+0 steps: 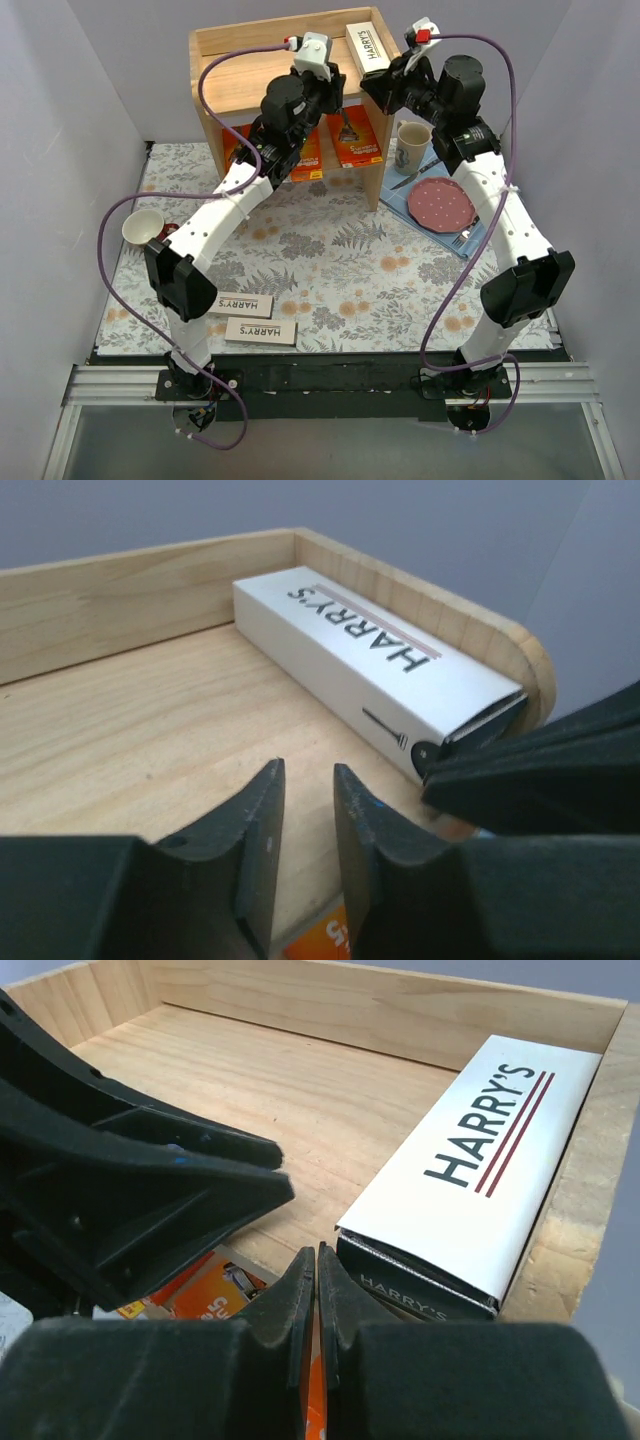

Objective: Place and organize the shaving razors onto the shelf

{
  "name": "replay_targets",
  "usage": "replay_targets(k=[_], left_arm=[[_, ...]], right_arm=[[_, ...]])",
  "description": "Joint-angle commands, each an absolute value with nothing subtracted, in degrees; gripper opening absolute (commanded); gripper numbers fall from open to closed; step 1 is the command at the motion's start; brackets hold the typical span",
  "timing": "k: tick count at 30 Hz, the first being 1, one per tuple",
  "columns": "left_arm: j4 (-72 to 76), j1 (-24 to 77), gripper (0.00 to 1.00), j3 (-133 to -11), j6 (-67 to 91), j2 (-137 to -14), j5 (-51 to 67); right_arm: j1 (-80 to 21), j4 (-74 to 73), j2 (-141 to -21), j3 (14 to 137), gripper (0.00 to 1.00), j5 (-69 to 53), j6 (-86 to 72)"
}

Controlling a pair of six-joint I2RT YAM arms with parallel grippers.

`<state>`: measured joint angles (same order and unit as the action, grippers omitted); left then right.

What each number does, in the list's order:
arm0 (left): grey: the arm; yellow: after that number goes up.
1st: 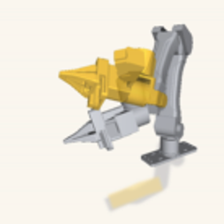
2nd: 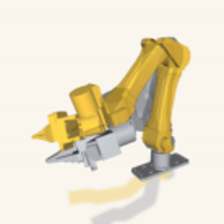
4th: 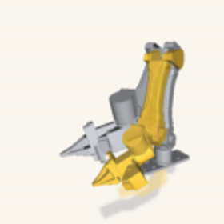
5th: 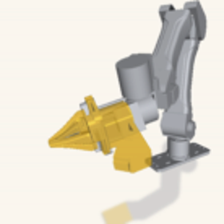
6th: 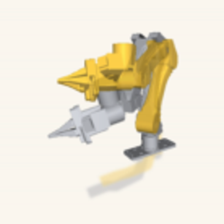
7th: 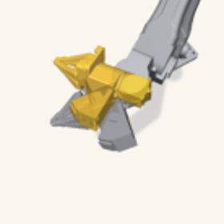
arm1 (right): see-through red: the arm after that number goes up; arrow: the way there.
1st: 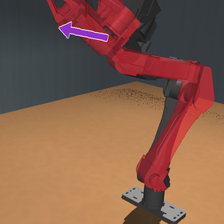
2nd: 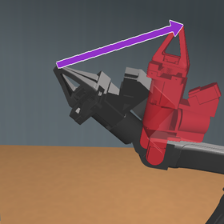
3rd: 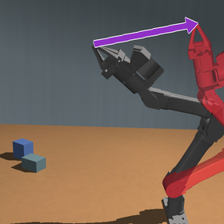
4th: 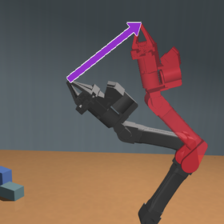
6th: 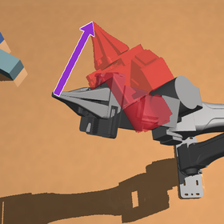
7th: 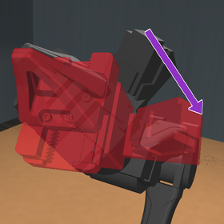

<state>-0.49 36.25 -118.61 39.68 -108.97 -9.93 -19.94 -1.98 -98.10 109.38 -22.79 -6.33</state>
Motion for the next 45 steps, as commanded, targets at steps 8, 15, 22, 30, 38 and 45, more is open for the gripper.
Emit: replay_targets(k=[8,15,22,30,38,45], left_arm=[[-5.18,35.60,0.77,-83.88,21.99,-67.47,2.28],[-29.42,26.38,0.87,-70.59,20.57,-50.82,-2.53],[-46.48,24.00,0.95,-53.89,20.64,-36.31,-1.67],[-49.13,19.25,0.96,-46.85,25.66,-27.69,1.33],[-52.29,19.25,0.97,-48.42,26.01,-24.70,-3.25],[-53.79,19.16,0.97,-52.29,27.07,-23.82,-3.25]], right_arm=[[-21.53,3.88,-82.46,83.98,0.67,-37.86,-3.97],[-41.00,-6.12,-83.49,73.65,0.86,-33.75,14.57],[-53.42,-12.21,-93.59,73.04,0.99,-32.70,24.95],[-65.20,-12.92,-99.40,70.05,0.99,-28.66,21.89],[-72.50,-9.06,-104.50,67.33,0.99,-18.20,13.72],[-72.95,-8.96,-108.01,68.99,0.98,-14.33,10.81]])
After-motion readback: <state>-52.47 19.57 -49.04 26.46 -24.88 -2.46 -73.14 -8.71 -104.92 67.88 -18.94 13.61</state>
